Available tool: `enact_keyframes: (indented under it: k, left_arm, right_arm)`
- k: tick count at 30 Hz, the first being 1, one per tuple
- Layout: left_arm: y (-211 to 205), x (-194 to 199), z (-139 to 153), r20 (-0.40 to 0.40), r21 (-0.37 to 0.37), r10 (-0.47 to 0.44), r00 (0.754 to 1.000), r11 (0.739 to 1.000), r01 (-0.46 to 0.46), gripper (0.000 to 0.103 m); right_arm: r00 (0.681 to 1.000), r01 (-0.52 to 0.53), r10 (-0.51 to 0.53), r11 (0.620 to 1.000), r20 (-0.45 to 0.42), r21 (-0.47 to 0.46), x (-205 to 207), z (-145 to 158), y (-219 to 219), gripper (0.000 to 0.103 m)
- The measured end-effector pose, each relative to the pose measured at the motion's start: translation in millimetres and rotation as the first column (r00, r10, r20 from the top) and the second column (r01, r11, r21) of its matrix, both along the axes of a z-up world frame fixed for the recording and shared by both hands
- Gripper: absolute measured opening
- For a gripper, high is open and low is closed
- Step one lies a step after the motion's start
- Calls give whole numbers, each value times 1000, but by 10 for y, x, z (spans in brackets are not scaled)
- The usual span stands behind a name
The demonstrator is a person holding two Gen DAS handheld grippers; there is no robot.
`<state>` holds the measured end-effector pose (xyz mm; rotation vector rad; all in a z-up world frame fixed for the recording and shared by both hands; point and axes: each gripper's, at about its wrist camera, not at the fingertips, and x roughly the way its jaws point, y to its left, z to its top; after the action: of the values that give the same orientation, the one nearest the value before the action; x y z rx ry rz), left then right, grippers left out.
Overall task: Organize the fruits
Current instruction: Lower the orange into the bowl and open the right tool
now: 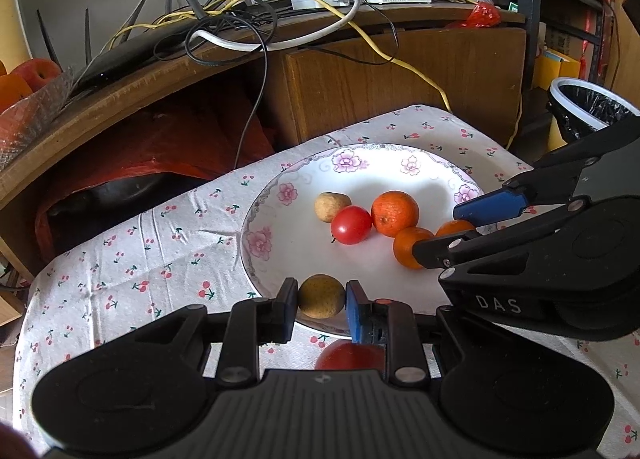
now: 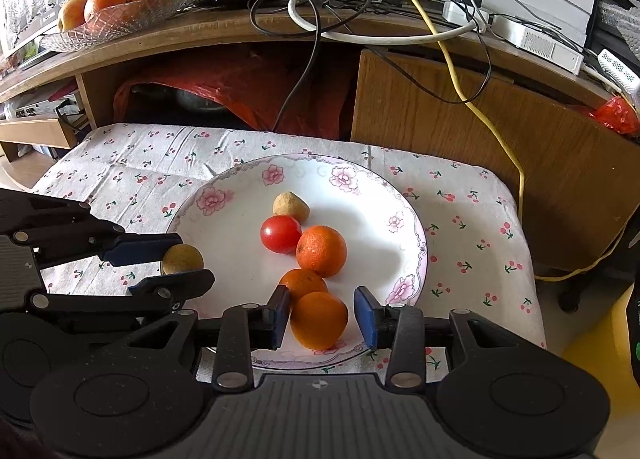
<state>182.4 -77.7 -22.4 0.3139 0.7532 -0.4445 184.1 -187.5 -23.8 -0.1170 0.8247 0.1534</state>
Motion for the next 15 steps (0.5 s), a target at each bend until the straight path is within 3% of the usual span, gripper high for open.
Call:
enact_keyframes:
  k: [15]
  left_arm:
    - [33,-24,128,25,5,11,1000,1000,-11,35]
  right_arm:
    - [999,11,-12,1000,32,11,-42,86,-25,43]
